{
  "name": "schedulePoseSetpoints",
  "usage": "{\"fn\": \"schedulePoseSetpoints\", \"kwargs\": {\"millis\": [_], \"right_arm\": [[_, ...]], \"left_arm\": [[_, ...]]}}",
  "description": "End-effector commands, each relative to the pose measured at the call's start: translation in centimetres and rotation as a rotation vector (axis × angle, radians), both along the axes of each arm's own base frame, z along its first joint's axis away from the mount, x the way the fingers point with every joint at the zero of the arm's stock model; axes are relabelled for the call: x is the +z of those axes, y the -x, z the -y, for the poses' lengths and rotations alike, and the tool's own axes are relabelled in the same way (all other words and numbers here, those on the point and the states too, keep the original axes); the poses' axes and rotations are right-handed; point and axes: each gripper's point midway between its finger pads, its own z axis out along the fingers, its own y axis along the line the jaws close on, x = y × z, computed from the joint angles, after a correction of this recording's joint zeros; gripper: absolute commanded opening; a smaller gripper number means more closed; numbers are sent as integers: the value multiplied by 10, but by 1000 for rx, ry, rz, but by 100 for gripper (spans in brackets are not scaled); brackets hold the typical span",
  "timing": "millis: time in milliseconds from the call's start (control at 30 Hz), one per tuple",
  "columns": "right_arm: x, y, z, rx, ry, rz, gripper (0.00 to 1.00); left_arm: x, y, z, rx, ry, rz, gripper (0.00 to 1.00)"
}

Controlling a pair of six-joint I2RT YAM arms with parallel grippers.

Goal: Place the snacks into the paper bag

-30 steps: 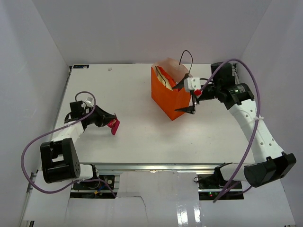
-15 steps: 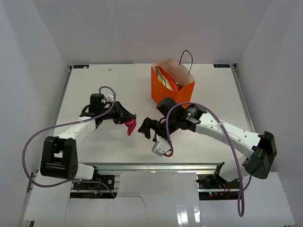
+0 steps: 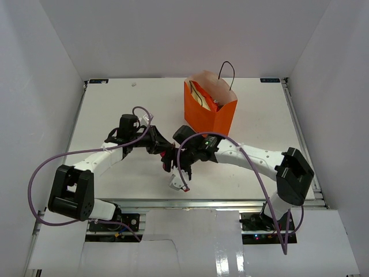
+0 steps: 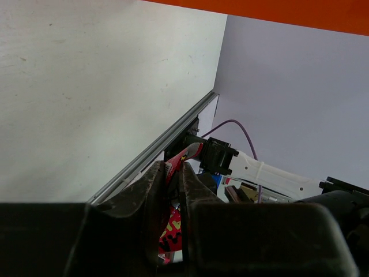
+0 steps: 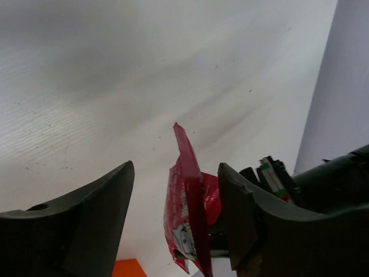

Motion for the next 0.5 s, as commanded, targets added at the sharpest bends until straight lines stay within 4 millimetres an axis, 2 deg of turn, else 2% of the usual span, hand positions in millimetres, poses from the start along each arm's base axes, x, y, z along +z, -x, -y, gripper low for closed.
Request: {"fn": "schedulePoseSetpoints", "kwargs": {"millis": [0, 133, 333, 433, 467], "right_arm": [[1, -12, -5, -37, -3, 42, 64], [-8, -19, -5, -79, 25, 36, 50], [6, -29, -9, -142, -16, 21, 28], [18, -32, -9, -158, -51, -2, 19], [21, -31, -9, -160, -60, -11, 14]], "left_arm": [[22, -9, 5, -3, 28, 72, 0], [25, -7, 5, -8, 33, 79, 0], [27, -4, 6, -24, 44, 83, 0], [30, -4, 7, -36, 53, 95, 15], [33, -4, 7, -38, 59, 108, 31]]}}
